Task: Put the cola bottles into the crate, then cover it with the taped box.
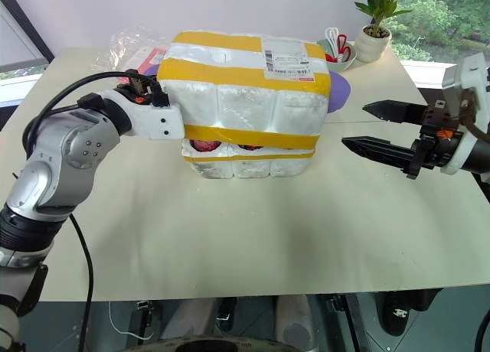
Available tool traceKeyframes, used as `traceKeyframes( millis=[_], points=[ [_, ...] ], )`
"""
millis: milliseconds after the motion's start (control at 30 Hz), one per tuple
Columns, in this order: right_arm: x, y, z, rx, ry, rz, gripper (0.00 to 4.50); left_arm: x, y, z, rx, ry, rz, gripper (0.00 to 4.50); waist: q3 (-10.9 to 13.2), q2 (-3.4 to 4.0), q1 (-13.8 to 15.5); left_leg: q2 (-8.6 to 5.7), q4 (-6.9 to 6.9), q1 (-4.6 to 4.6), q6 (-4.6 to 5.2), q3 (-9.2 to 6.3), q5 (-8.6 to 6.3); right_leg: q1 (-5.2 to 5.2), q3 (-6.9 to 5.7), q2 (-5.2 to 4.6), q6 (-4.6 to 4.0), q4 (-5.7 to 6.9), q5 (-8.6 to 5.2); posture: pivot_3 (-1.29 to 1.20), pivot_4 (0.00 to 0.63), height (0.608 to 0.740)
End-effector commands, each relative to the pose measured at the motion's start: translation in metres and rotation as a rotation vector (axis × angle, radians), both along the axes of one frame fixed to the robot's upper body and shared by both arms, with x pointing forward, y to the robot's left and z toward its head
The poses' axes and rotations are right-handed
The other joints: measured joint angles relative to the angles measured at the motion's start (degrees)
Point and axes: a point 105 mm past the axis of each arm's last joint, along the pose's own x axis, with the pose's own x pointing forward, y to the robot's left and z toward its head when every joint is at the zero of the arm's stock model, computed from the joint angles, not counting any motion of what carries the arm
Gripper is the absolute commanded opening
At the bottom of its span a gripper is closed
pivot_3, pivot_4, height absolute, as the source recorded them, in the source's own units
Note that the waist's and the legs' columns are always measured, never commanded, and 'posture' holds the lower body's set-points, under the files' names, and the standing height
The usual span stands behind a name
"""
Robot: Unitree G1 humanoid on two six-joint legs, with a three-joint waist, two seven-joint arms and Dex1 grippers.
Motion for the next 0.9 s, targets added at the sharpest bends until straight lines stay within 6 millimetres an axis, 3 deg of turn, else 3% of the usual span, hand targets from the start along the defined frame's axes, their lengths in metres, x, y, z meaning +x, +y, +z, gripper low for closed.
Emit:
traceKeyframes(
  millis=[33,133,233,367,433,533,600,733,900],
  points=[
    [-0.008,0.002,0.011,-0.02,-0.057,0.019,4.5,-0.008,0.003,-0.001,-0.035,0.023,-0.002,3.06,0.0,0.0,-0.01,0.0,0.0,0.0,0.01,0.0,0.0,0.0,0.0,-0.01,0.0,0.0,0.0,0.0,0.15,0.74],
    [-0.01,0.001,0.01,-0.028,-0.054,0.022,4.5,-0.014,0.012,-0.011,-0.125,0.135,0.018,4.44,0.0,0.0,-0.07,0.01,0.0,-0.01,0.01,0.0,-0.01,0.0,0.0,0.0,0.0,0.0,0.0,0.0,0.15,0.74],
    [-0.01,-0.002,0.011,-0.03,-0.049,0.014,4.5,-0.022,0.024,-0.011,-0.268,0.231,0.021,4.44,0.0,0.0,-0.06,0.01,0.0,0.0,0.01,0.0,-0.01,-0.01,0.0,0.0,0.0,-0.01,0.0,0.0,0.15,0.74],
    [-0.009,-0.004,0.01,-0.04,-0.035,0.017,4.5,-0.038,0.033,0.008,-0.635,0.447,-0.103,4.44,0.0,0.0,0.01,0.02,0.01,0.0,0.01,-0.01,-0.01,-0.01,-0.02,0.02,0.0,0.0,0.0,0.0,0.15,0.74],
    [-0.007,-0.004,0.009,-0.041,-0.031,0.019,4.5,-0.05,0.04,0.017,-0.807,0.592,-0.201,4.44,0.0,0.0,-0.06,0.02,0.04,-0.01,0.01,-0.02,-0.01,0.01,-0.06,0.02,0.01,0.0,-0.01,0.0,0.15,0.74],
    [-0.005,-0.005,0.009,-0.046,-0.025,0.026,4.5,-0.08,0.052,0.033,-1.082,0.945,-0.366,4.44,0.01,0.0,-0.3,0.02,0.07,-0.01,0.01,-0.03,-0.01,0.01,-0.07,0.08,0.02,0.01,-0.01,0.0,0.15,0.74],
    [-0.003,-0.006,0.007,-0.057,-0.019,0.035,4.5,-0.095,0.067,0.043,-1.124,1.05,-0.431,4.44,0.02,0.02,-0.84,0.04,0.07,0.0,0.01,-0.03,-0.01,-0.01,-0.07,0.14,0.03,0.04,-0.02,0.0,0.15,0.74],
    [-0.001,-0.007,0.002,-0.08,0.002,0.063,4.5,-0.105,0.084,0.046,-1.165,1.179,-0.426,4.44,0.01,0.04,-1.52,0.04,0.04,0.06,0.0,-0.03,-0.01,0.03,-0.06,0.14,0.06,0.07,-0.05,0.0,0.15,0.74],
    [0.0,-0.007,-0.015,-0.13,0.036,0.102,4.5,-0.11,0.091,0.033,-1.122,1.285,-0.361,4.44,0.02,0.05,-1.42,0.01,0.05,0.08,0.0,-0.03,-0.03,0.09,-0.04,0.01,0.05,0.02,-0.05,0.0,0.15,0.74]
  ],
)
